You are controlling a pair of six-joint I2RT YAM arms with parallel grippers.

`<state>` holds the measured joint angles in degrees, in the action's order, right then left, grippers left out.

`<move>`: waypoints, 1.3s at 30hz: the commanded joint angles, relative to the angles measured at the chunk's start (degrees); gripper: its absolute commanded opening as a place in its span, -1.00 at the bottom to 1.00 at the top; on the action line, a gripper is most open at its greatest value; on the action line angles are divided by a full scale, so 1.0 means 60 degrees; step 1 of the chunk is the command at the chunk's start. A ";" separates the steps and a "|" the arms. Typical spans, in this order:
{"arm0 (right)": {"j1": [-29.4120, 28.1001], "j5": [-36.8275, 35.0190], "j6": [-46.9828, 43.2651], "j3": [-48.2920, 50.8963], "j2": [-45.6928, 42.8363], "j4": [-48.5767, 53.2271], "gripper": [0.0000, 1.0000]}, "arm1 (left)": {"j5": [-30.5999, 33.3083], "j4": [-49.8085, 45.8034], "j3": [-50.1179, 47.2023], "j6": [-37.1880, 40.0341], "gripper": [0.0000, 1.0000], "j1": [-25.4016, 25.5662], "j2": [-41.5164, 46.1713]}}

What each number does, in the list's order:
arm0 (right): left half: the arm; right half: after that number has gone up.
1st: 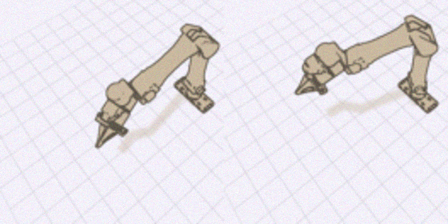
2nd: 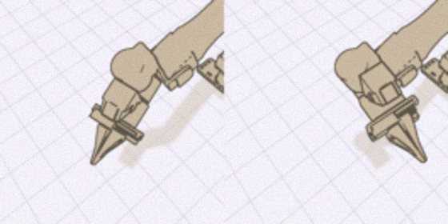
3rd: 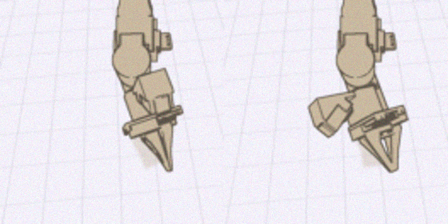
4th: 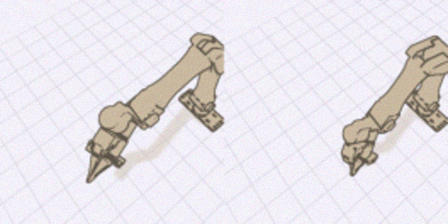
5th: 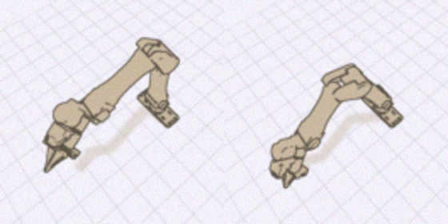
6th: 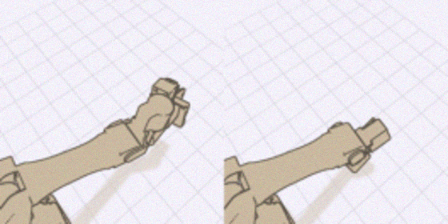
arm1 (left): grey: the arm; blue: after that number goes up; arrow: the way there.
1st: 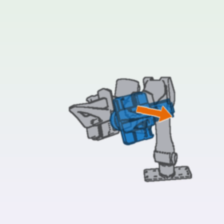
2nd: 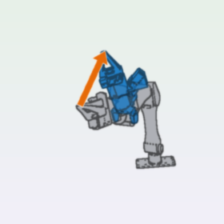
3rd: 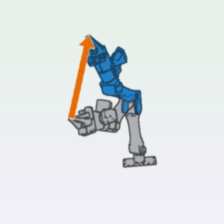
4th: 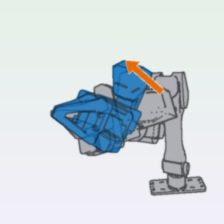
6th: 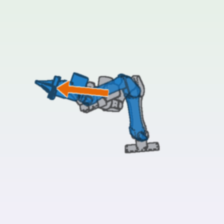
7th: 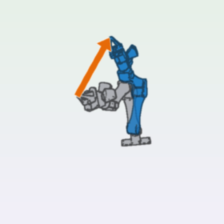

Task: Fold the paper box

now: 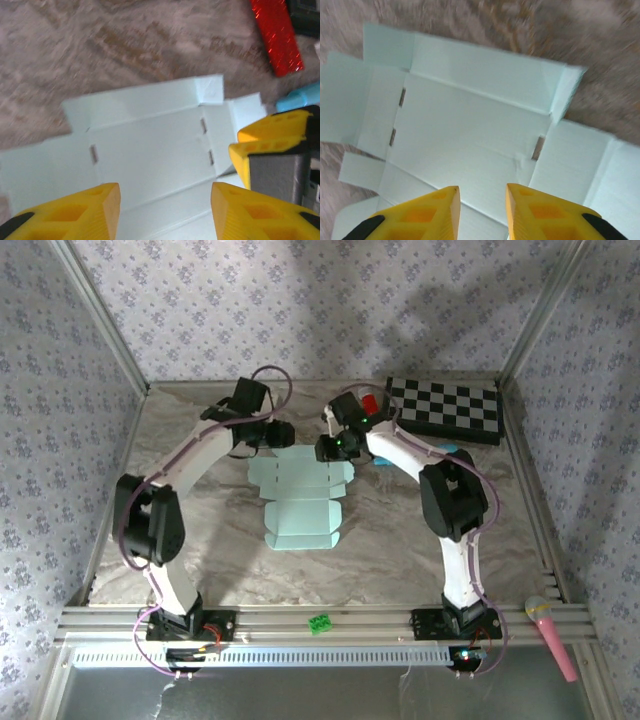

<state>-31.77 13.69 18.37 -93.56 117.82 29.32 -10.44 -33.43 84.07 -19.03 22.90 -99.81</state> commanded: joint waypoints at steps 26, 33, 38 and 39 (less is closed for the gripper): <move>-0.1172 -0.0342 0.0587 0.1031 0.1002 -0.0635 -0.72 | 0.0016 0.1840 -0.3970 -0.1931 0.11 -0.0549 0.0180; -0.1193 -0.0394 0.0637 0.1077 0.1047 -0.0623 -0.73 | -0.0128 0.1834 -0.3956 -0.2043 0.11 -0.0557 -0.0091; -0.1187 -0.0407 0.0673 0.1047 0.1062 -0.0637 -0.73 | -0.0579 0.2097 -0.3997 -0.2029 0.04 -0.0538 -0.0106; -0.1194 -0.0396 0.0675 0.1040 0.1074 -0.0632 -0.73 | -0.0646 0.2062 -0.3953 -0.2029 0.03 -0.0536 -0.0134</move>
<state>-38.41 12.60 21.63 -88.31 122.93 24.51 -12.01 -21.78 60.16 -30.76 19.55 -99.31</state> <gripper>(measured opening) 0.137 0.517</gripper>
